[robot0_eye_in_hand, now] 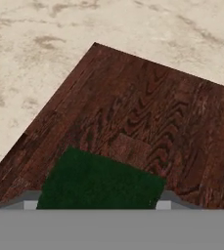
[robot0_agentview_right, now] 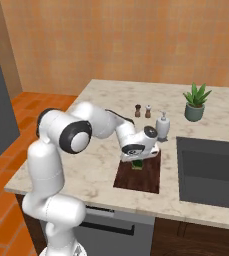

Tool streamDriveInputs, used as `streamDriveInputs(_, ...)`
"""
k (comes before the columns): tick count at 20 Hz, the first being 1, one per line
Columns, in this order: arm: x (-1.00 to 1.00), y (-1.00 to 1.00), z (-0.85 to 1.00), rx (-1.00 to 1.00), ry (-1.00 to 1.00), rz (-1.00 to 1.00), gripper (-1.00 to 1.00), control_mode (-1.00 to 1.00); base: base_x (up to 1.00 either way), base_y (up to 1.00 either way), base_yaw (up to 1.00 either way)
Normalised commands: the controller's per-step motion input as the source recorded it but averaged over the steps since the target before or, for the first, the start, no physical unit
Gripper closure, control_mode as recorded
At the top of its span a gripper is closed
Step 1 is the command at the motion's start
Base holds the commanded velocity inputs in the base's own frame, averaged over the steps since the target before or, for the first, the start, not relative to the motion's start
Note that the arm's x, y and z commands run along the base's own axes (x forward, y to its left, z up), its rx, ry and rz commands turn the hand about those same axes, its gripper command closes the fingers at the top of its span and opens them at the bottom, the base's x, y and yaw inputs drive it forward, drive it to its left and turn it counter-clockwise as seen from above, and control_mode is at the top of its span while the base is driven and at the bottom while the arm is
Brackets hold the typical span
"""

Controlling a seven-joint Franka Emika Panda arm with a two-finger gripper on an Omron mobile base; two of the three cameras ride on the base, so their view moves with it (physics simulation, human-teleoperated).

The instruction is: Pick up the sponge from the counter and clean the cutting board by briefly scrubbing or pressing down on the cutting board. Once finished, release the sponge.

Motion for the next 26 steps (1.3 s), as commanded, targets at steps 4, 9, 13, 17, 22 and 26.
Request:
streamDriveInputs(4, -0.79, 0.00, -0.30, 0.00, 0.00, -0.08, 1.00, -1.00, 0.00, 0.00, 0.00)
streamDriveInputs(9, -0.85, 0.00, -0.35, 0.00, 0.00, -0.09, 1.00, -1.00, 0.00, 0.00, 0.00)
streamDriveInputs(13, -1.00, 0.00, -0.36, 0.00, 0.00, -0.12, 1.00, -1.00, 0.00, 0.00, 0.00)
streamDriveInputs(17, -0.55, 0.00, -0.17, 0.00, 0.00, -0.12, 1.00, -1.00, 0.00, 0.00, 0.00)
streamDriveInputs(22, 0.26, 0.00, 0.00, 0.00, 0.00, -0.09, 1.00, -1.00, 0.00, 0.00, 0.00)
streamDriveInputs(26, 0.68, 0.00, 0.00, 0.00, 0.00, -0.09, 1.00, -1.00, 0.00, 0.00, 0.00)
